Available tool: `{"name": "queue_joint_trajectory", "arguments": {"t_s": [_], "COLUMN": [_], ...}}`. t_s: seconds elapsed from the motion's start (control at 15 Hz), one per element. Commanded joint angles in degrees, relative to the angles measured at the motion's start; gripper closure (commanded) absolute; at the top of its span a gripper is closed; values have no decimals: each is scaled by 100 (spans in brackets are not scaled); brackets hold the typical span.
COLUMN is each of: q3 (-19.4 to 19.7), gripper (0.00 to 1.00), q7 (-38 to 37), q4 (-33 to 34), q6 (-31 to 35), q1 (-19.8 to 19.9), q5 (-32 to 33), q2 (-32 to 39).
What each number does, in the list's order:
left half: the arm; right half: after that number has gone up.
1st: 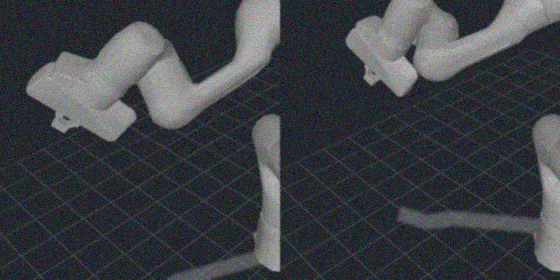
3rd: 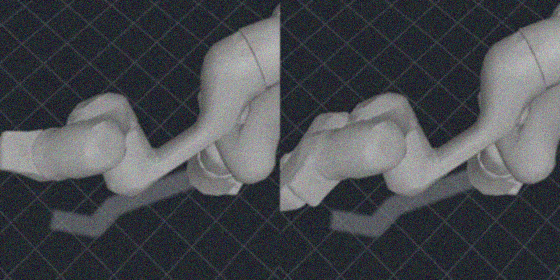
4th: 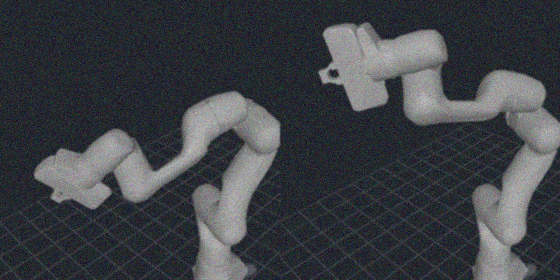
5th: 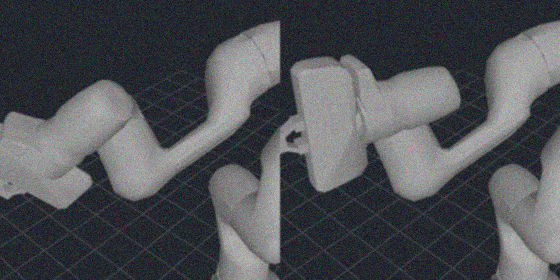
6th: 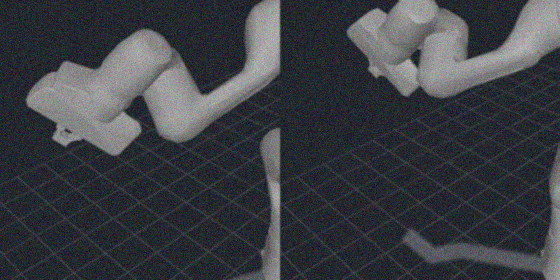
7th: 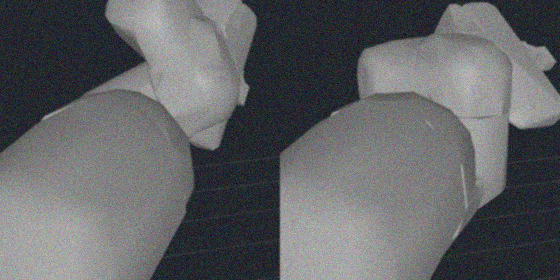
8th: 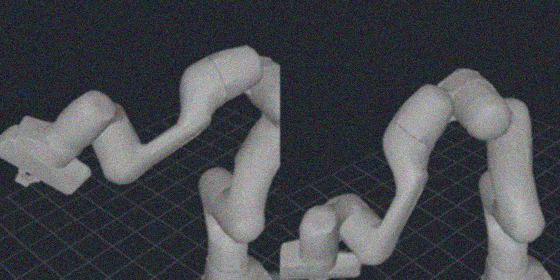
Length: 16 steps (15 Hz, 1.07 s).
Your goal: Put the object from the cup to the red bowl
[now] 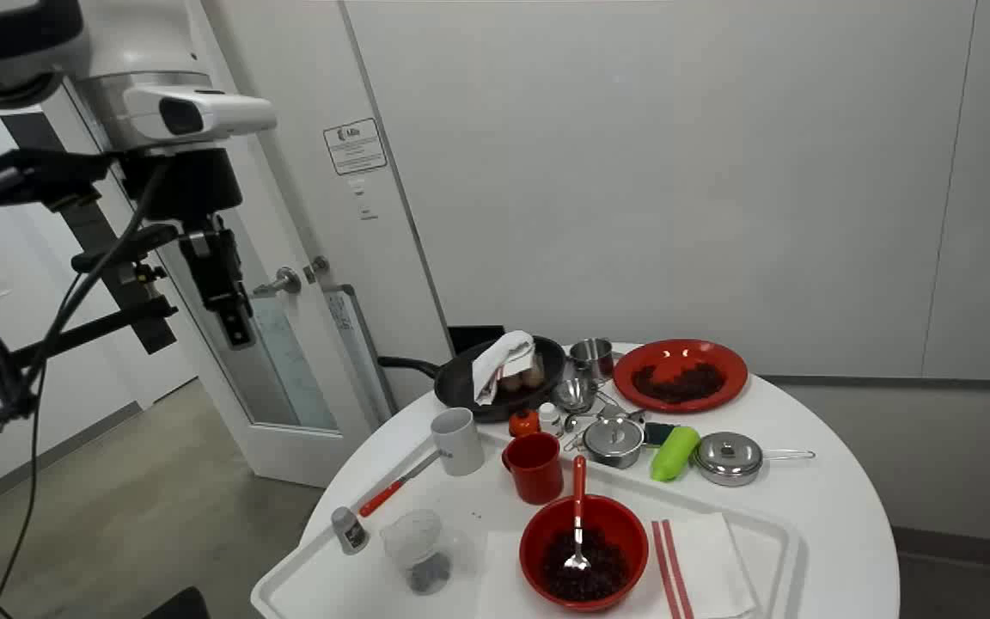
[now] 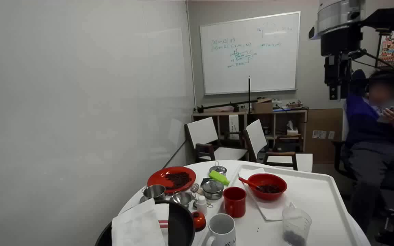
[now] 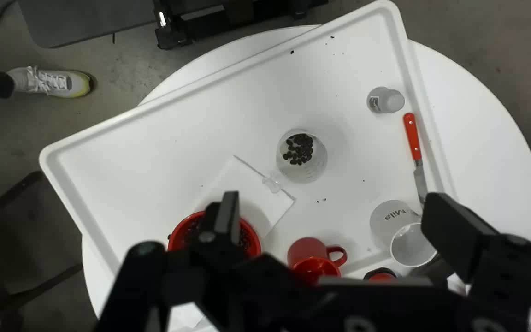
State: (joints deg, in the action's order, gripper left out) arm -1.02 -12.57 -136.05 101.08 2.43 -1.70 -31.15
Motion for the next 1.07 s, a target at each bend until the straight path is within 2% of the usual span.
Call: {"name": "queue_joint_trajectory", "arguments": {"t_s": [0.0, 0.4, 0.67, 1.0], "q3": [-20, -20, -179, -396], "gripper": [0, 0, 0, 0], "q7": [12, 12, -1156, -2478], "q4": [13, 13, -41, -330], "q6": [-13, -13, 468, 1645], "q1": [26, 26, 338, 599], "q5": [-10, -10, 21, 70], "q2": [3, 3, 251, 855]}}
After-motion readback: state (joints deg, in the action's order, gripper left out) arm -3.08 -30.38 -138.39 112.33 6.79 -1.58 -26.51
